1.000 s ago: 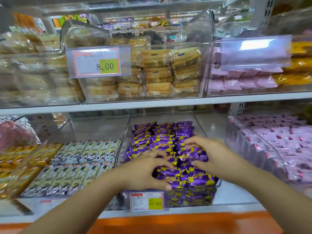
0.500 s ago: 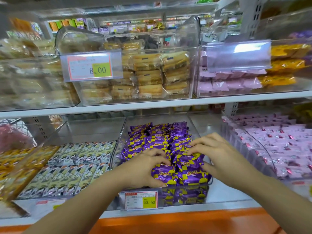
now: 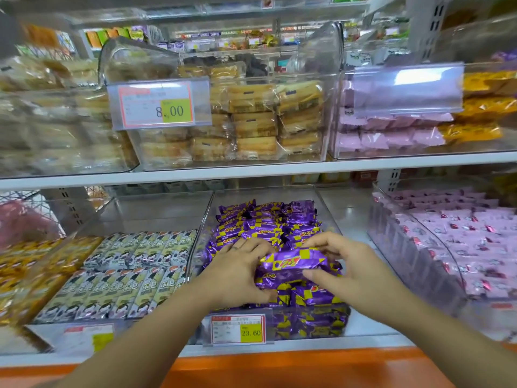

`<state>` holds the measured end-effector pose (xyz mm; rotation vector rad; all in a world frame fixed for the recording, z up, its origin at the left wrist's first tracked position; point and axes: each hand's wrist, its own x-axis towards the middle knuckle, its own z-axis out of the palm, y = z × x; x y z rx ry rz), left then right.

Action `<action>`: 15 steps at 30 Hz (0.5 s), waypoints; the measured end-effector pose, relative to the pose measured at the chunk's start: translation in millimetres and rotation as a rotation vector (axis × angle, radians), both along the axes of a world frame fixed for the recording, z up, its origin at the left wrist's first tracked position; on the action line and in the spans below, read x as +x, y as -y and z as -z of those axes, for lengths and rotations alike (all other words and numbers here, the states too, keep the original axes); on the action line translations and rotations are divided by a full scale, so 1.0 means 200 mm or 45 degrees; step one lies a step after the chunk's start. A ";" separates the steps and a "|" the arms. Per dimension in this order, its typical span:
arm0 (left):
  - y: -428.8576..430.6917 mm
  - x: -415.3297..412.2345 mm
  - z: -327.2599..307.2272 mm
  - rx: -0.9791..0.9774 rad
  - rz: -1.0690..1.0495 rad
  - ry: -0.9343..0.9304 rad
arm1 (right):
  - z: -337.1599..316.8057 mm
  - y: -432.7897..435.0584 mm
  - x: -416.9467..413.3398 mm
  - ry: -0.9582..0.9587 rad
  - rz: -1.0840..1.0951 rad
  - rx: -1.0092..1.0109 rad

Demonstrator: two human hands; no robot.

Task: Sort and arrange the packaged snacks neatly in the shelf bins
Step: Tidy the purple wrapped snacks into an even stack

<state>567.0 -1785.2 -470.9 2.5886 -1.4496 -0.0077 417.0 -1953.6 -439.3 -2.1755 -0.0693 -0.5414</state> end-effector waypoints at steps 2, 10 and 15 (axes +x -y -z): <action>-0.02 0.00 -0.01 -0.066 0.008 -0.064 | 0.03 -0.05 0.01 -0.041 -0.095 -0.018; -0.06 0.00 -0.06 -0.060 0.001 -0.247 | 0.10 -0.06 0.04 -0.018 -0.120 -0.313; -0.13 -0.02 -0.16 -0.023 0.053 -0.321 | 0.11 -0.06 0.05 -0.004 -0.130 -0.331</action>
